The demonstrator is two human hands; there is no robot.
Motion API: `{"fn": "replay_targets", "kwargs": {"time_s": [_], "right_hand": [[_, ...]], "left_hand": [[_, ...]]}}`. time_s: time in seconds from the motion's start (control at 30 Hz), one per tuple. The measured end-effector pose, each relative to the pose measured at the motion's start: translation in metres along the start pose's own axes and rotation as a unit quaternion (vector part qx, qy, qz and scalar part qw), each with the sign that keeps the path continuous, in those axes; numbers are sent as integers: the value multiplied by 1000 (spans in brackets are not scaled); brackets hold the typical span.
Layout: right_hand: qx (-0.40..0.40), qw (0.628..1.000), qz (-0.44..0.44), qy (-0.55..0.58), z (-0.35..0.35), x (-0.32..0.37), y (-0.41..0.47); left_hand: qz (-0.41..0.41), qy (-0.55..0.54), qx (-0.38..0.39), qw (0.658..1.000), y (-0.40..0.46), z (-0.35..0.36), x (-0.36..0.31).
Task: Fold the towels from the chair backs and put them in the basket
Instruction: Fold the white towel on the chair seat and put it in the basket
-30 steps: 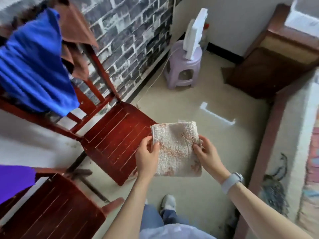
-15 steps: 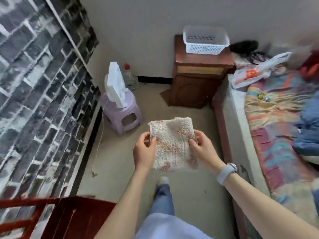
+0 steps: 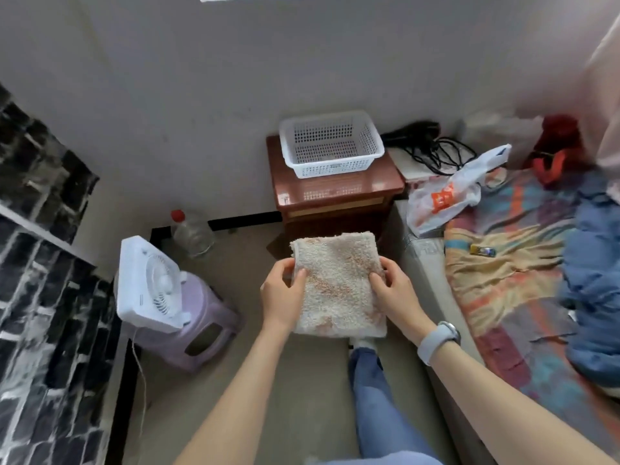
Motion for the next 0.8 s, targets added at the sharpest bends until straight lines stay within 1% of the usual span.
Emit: {"fn": "replay_targets", "kwargs": {"time_s": [0.07,0.2,0.43,0.67,0.8], "right_hand": [[7,1000,-4,10,-9,-2,53],[34,999,-3,29,-28,0,157],[58,998,-11,28,-43,14,307],[68,998,-8,14,-16,18,437],[54,998,15,9,10,-4,497]], "left_hand": [[0,-4,-9,1000,42,20,-20],[-35,-16,-39,999,121,58,-62],[-91,-56,-57,993,242,102,-113],[-134,-95,-82,983,370,124,-123],[-152,-84,-79,982,440,144,-110]]}}
Point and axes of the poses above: each hand's wrist, its own y-axis towards the middle knuckle, its own z-axis out of the palm, x = y × z, the point moved 3 cm from there along y, towards the middle knuckle, and after that the axes turned 8 degrees about -z, right-handed, at the moved point
